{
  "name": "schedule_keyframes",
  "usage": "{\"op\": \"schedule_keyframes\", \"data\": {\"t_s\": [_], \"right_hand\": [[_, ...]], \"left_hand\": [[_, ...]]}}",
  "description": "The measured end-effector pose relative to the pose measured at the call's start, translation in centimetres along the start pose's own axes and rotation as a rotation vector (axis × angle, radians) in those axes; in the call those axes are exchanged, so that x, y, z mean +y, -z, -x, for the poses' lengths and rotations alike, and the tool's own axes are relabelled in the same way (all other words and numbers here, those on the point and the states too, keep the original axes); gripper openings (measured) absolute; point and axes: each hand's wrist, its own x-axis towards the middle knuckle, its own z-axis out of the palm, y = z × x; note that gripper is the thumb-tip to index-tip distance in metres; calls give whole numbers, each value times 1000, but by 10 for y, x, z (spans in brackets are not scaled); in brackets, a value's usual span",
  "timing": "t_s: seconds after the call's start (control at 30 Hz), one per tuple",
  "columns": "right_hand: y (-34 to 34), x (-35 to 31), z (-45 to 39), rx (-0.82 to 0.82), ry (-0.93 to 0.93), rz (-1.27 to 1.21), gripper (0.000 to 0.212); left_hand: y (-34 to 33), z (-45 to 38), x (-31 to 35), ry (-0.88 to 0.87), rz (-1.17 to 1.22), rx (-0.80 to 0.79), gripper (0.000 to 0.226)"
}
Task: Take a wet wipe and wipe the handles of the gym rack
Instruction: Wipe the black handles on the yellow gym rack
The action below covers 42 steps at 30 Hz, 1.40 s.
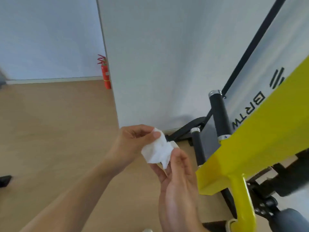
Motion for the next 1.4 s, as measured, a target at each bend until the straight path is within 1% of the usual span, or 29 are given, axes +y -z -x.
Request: {"op": "schedule_keyframes", "data": {"t_s": [0.07,0.13,0.17,0.23,0.27,0.3,0.33,0.37,0.43,0.47,0.5,0.53,0.57,0.63,0.67,0.7,0.73,0.8,0.87,0.9,0.93,0.97,1.0,1.07,1.17,1.2,1.27,1.33,1.4], "right_hand": [[-11,-9,-9,74,102,-38,41],[-21,-18,-18,129,280,-18,52],[-26,-24,-22,152,381,19,48],[-38,-36,-29,202,591,56,30],[-44,-43,-32,249,703,57,21],[-48,-50,-35,305,826,78,18],[-51,-58,-38,355,972,121,18],[-54,-66,-40,410,1146,216,18],[-57,-79,-44,546,1499,564,15],[-57,-85,-47,617,1613,767,9],[-56,-87,-52,685,1651,960,3],[-56,-89,-59,753,1603,1145,4],[-57,-89,-66,837,1459,1328,9],[-48,-82,-89,1008,971,1633,19],[-46,-77,-97,1013,762,1688,23],[-45,-71,-102,974,648,1678,27],[-45,-67,-103,951,615,1653,32],[-54,-68,-96,984,622,1663,37],[-60,-74,-91,1057,645,1709,29],[-61,-76,-92,1083,616,1762,32],[-58,-78,-98,1089,538,1804,41],[-58,-81,-103,1065,418,1812,44],[-59,-83,-109,1059,319,1792,40],[-58,-84,-115,1074,253,1789,34],[-54,-80,-106,1088,208,1849,39],[-53,-79,-108,1082,206,1872,40],[-55,-80,-120,1045,285,1861,40],[-60,-84,-134,996,373,1864,34],[-66,-86,-134,948,387,1871,33]], "left_hand": [[-10,-21,17,-45,11,-73,12],[-21,-43,30,-100,37,-152,11],[-28,-54,36,-120,47,-200,12],[-41,-76,49,-159,50,-296,15],[-49,-86,54,-185,37,-345,11],[-56,-95,60,-212,15,-396,7],[-64,-105,64,-247,-28,-446,14],[-72,-114,66,-281,-66,-497,23],[-83,-133,71,-346,-145,-571,33],[-86,-141,73,-392,-178,-598,35],[-90,-152,74,-434,-206,-632,37],[-93,-162,74,-459,-227,-684,37],[-95,-172,75,-464,-250,-749,36],[-97,-189,74,-475,-291,-873,31],[-97,-196,73,-482,-287,-936,28],[-97,-201,72,-474,-256,-991,25],[-97,-204,72,-455,-216,-1032,24],[-100,-209,68,-420,-169,-1079,23],[-102,-211,61,-397,-130,-1107,23],[-103,-213,58,-386,-106,-1113,22],[-103,-214,56,-378,-89,-1114,21],[-103,-215,53,-378,-78,-1111,21],[-103,-216,51,-391,-74,-1105,22],[-105,-217,49,-414,-86,-1089,26],[-107,-219,51,-428,-136,-1079,27],[-107,-220,52,-435,-153,-1077,27],[-107,-223,56,-443,-150,-1082,26],[-108,-226,59,-428,-112,-1117,23],[-107,-228,60,-441,-90,-1146,21]]}}
